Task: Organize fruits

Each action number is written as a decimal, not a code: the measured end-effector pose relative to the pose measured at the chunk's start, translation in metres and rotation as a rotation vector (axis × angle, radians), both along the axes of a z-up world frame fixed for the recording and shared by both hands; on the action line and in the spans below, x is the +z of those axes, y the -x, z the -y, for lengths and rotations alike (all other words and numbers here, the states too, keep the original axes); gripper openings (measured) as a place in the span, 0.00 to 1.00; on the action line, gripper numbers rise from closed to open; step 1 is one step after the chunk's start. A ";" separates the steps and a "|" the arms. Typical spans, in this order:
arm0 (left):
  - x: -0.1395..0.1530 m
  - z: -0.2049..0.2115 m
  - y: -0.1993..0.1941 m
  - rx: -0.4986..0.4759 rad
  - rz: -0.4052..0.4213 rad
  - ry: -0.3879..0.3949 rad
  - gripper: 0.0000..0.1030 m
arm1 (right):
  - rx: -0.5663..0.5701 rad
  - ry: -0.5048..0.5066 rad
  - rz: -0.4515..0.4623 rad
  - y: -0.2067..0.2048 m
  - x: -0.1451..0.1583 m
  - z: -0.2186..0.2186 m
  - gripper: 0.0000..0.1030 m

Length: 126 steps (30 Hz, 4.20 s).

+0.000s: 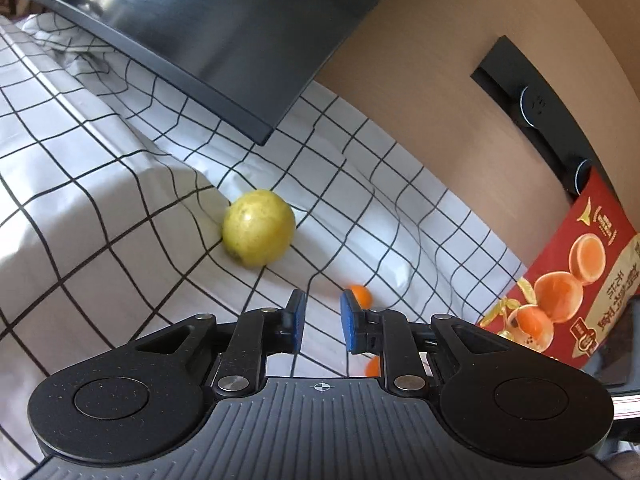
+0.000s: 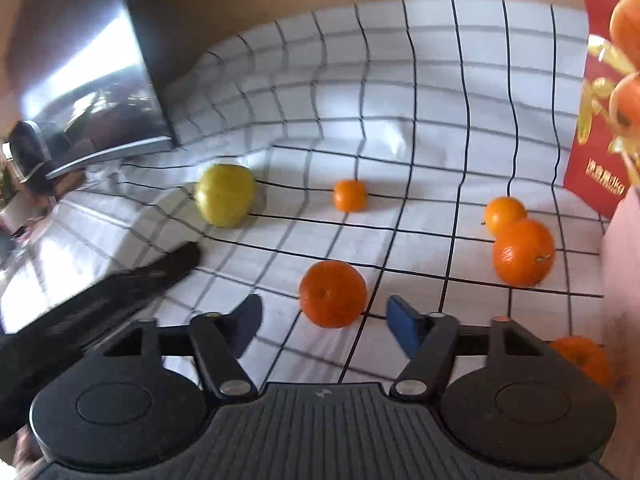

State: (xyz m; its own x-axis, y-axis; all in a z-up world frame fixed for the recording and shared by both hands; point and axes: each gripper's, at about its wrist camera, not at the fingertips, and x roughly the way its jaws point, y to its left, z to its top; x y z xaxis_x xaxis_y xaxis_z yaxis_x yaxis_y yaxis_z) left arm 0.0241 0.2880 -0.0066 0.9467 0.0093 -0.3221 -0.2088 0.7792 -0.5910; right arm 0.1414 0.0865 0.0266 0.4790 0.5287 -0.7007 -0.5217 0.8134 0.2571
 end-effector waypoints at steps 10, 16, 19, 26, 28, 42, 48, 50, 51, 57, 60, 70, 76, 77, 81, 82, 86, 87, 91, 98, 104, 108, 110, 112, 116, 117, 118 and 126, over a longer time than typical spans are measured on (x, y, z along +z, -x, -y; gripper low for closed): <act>-0.001 0.021 -0.010 -0.075 -0.026 -0.105 0.21 | 0.001 0.062 0.080 0.004 0.005 0.004 0.12; -0.002 0.015 -0.008 -0.016 -0.034 -0.093 0.21 | 0.014 0.030 0.138 0.007 0.028 0.027 0.19; -0.001 0.004 0.001 0.070 -0.016 -0.066 0.21 | -0.005 0.023 0.143 0.005 0.022 0.024 0.54; -0.002 -0.008 0.008 0.146 -0.013 -0.029 0.21 | -0.034 0.041 0.104 -0.009 -0.013 -0.013 0.59; -0.002 -0.006 0.006 0.129 -0.018 -0.040 0.21 | -0.060 0.059 0.095 -0.014 -0.020 -0.021 0.46; 0.021 0.073 -0.063 -0.179 -0.109 -0.356 0.24 | 0.080 0.149 0.178 0.091 0.033 0.085 0.40; 0.028 0.090 -0.124 -0.115 -0.294 -0.455 0.26 | 0.086 0.140 0.237 0.156 0.048 0.157 0.40; 0.022 0.091 -0.137 -0.120 -0.343 -0.473 0.26 | 0.088 0.138 0.243 0.167 0.047 0.175 0.40; 0.019 0.090 -0.141 -0.129 -0.359 -0.475 0.26 | 0.090 0.142 0.243 0.169 0.045 0.180 0.40; 0.004 0.086 -0.165 -0.130 -0.368 -0.374 0.31 | 0.041 0.182 0.237 0.161 0.026 0.198 0.40; 0.007 0.093 -0.177 -0.110 -0.382 -0.404 0.33 | -0.008 0.165 0.213 0.150 0.016 0.208 0.40; 0.011 0.093 -0.145 -0.184 -0.299 -0.304 0.31 | -0.087 0.116 0.132 0.129 -0.020 0.237 0.41; 0.023 0.132 -0.060 -0.375 -0.173 -0.296 0.31 | -0.077 0.129 0.172 0.132 -0.026 0.233 0.45; 0.024 0.142 -0.042 -0.407 -0.169 -0.302 0.32 | -0.079 0.141 0.184 0.133 -0.026 0.231 0.45; 0.020 0.177 0.011 -0.484 -0.187 -0.344 0.32 | -0.086 0.197 0.239 0.141 -0.029 0.223 0.58; 0.018 0.184 0.021 -0.499 -0.190 -0.350 0.32 | -0.094 0.203 0.242 0.142 -0.029 0.223 0.65; 0.008 0.203 0.051 -0.541 -0.188 -0.344 0.32 | -0.122 0.159 0.190 0.133 -0.028 0.232 0.75; 0.006 0.206 0.054 -0.542 -0.185 -0.345 0.32 | -0.129 0.151 0.183 0.131 -0.028 0.234 0.76; -0.005 0.214 0.055 -0.550 -0.184 -0.323 0.32 | -0.142 0.198 0.184 0.131 -0.030 0.231 0.84; -0.010 0.222 0.054 -0.521 -0.183 -0.321 0.32 | -0.130 0.208 0.156 0.134 -0.032 0.232 0.96; -0.011 0.231 0.053 -0.498 -0.184 -0.341 0.32 | -0.151 0.216 0.155 0.134 -0.033 0.231 1.00; -0.010 0.235 0.052 -0.494 -0.188 -0.354 0.32 | -0.159 0.212 0.158 0.134 -0.033 0.233 1.00; -0.010 0.236 0.052 -0.493 -0.189 -0.358 0.32 | -0.161 0.212 0.157 0.135 -0.033 0.233 1.00; -0.010 0.236 0.052 -0.493 -0.189 -0.356 0.32 | -0.153 0.212 0.155 0.136 -0.033 0.234 1.00; -0.009 0.235 0.052 -0.493 -0.190 -0.358 0.32 | -0.141 0.212 0.158 0.137 -0.032 0.235 1.00; -0.009 0.235 0.052 -0.493 -0.190 -0.359 0.32 | -0.140 0.210 0.157 0.137 -0.032 0.235 1.00; -0.010 0.235 0.052 -0.493 -0.191 -0.361 0.32 | -0.138 0.210 0.156 0.137 -0.032 0.236 1.00; -0.010 0.236 0.052 -0.491 -0.192 -0.363 0.32 | -0.148 0.228 0.171 0.144 -0.028 0.246 0.94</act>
State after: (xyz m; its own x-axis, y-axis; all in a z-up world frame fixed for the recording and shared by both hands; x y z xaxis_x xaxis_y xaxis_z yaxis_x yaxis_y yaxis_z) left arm -0.0275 0.0519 -0.0162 0.7942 -0.2710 -0.5439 0.1480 0.9544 -0.2594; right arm -0.0030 -0.1592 -0.0010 0.6599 0.2831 -0.6960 -0.4135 0.9102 -0.0218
